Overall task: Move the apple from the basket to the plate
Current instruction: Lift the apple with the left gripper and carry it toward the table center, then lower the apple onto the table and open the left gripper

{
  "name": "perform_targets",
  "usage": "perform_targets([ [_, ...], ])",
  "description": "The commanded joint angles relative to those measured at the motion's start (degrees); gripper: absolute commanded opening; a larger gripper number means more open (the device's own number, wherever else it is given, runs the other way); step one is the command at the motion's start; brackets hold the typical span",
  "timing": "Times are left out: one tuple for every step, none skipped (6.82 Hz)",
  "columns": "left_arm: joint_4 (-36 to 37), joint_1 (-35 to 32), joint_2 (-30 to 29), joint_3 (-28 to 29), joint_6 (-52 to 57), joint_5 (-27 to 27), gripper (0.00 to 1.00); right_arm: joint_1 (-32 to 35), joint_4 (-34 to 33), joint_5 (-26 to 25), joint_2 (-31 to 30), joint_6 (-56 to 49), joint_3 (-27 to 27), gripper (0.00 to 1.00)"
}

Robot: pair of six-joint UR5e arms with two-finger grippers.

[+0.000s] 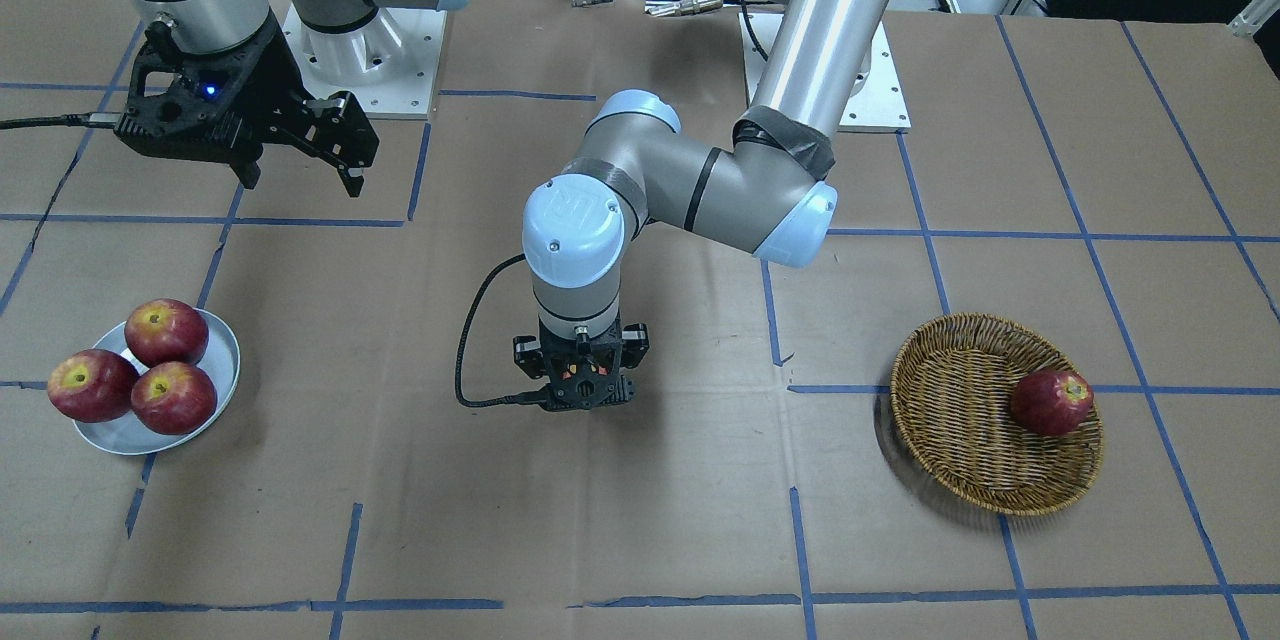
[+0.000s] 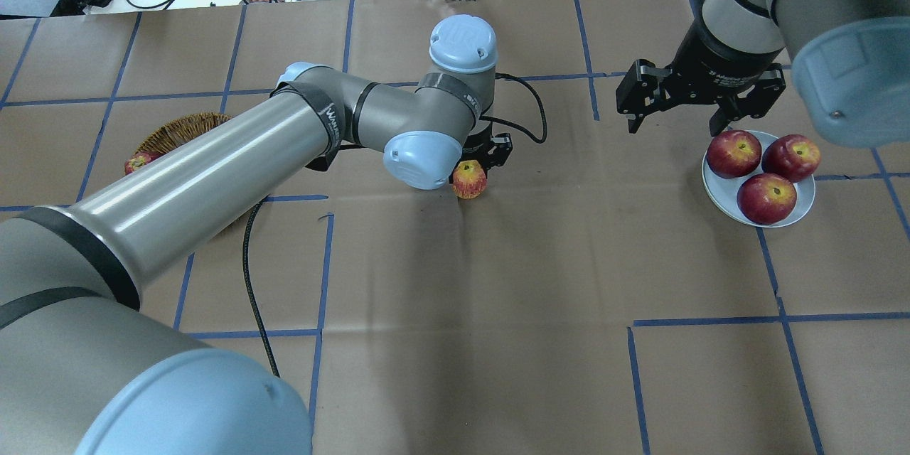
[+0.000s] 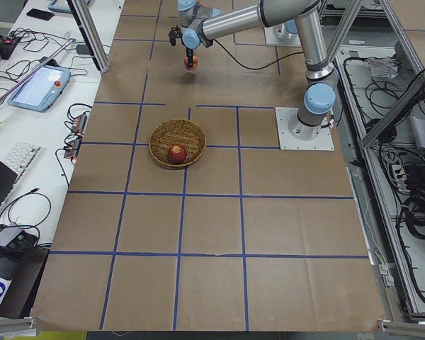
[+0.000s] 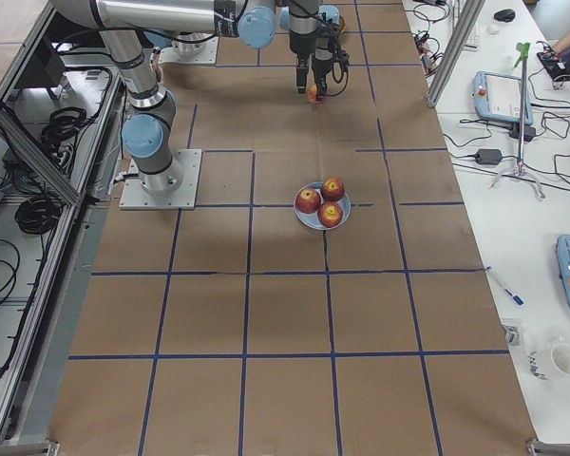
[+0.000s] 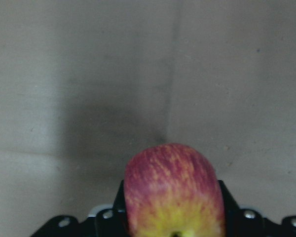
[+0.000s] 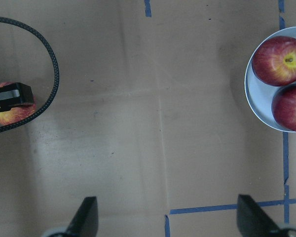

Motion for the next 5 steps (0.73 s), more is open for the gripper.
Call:
perform_targets([
  [0.6,0.0,-0.7,-0.1,0.1,-0.1,0.65,0.0,0.0,0.0,0.1,0.0,0.0,1.0],
  [0.6,0.0,-0.8,-0.1,0.1,-0.1,0.7,0.0,0.0,0.1,0.0,0.0,0.0,1.0],
  [0.6,0.0,-0.8,-0.1,0.1,-0.1,0.81,0.0,0.0,0.0,0.1,0.0,0.0,1.0],
  [0.5,0.0,-0.1,-0.1,0.1,-0.2,0.99,0.0,0.0,0.0,0.0,0.0,0.0,1.0],
  [-0.2,0.2,1.5,0.4,0.1,-0.1,0.99,0.0,0.0,0.0,0.1,0.0,0.0,1.0],
])
